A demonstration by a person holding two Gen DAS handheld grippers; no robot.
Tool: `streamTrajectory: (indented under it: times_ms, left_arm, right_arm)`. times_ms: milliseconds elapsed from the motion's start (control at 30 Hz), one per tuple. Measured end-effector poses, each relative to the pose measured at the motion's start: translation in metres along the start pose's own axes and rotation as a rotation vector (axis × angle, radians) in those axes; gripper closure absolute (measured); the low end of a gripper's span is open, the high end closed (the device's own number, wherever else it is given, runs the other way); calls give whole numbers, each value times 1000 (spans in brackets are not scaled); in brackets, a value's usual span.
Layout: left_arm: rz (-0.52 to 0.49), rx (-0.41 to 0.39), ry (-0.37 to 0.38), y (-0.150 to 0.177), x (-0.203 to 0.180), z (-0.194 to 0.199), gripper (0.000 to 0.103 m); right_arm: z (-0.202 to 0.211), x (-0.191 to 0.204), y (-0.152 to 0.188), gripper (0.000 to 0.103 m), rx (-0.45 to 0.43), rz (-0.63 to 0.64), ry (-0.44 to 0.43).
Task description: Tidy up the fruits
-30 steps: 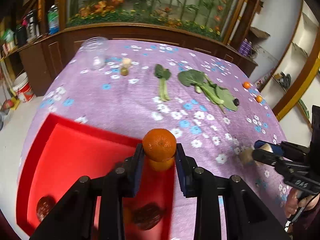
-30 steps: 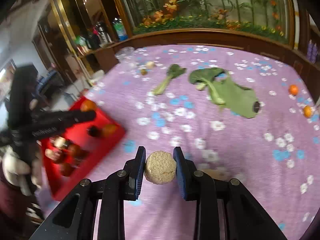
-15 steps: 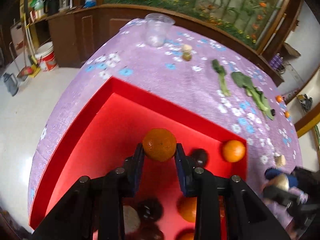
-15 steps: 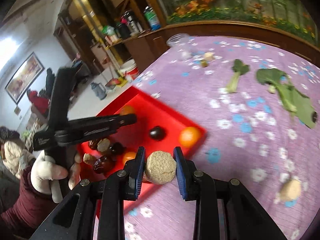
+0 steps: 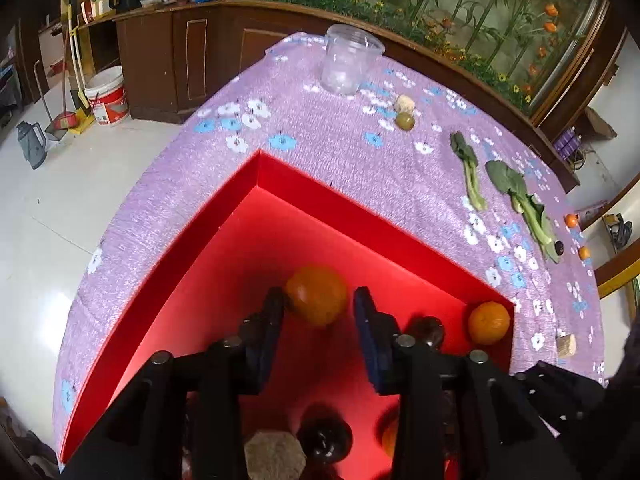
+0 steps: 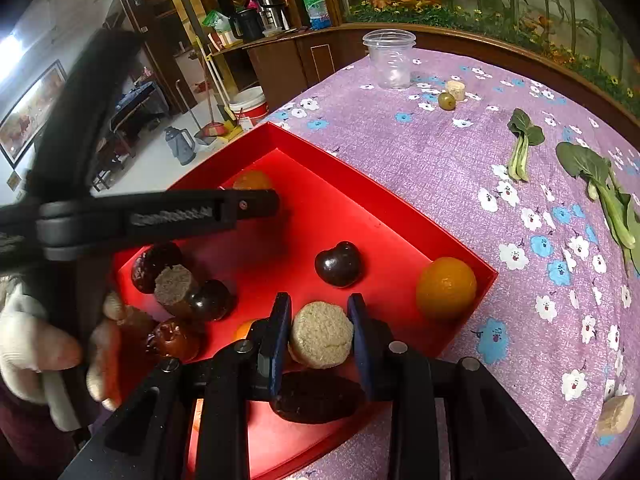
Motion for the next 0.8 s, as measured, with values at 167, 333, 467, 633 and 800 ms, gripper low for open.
streamTrajectory:
  times_ms: [167, 333, 467, 633, 800]
  left_arm:
    - [-25, -91, -13, -6, -11, 29, 48]
    - [-84, -208, -53, -2, -30, 67, 30]
    - [-108, -262, -88, 10, -46, 91, 17]
    - [-111, -307, -61, 35, -68, 116, 17]
    - [-148, -348, -101, 60, -91, 134, 17]
  right_arm:
    - [7, 4, -2, 65, -28, 6, -3]
    - [26, 4, -3, 58, -70, -11, -5]
    - [48, -3, 4, 56, -101, -45, 0]
    - [76, -16, 22, 53, -146, -99, 24]
    - [107, -36, 47, 46, -195, -160, 84]
Point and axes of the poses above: each gripper's, at about its wrist camera, not at the fingertips, and z roughly against the way its jaws point, x to its left, y to its underside, the point moved 7 cm from there along -z, roughly the way its jaws point, and after that the axes turned 4 degrees about -x, right-handed, at the moved point
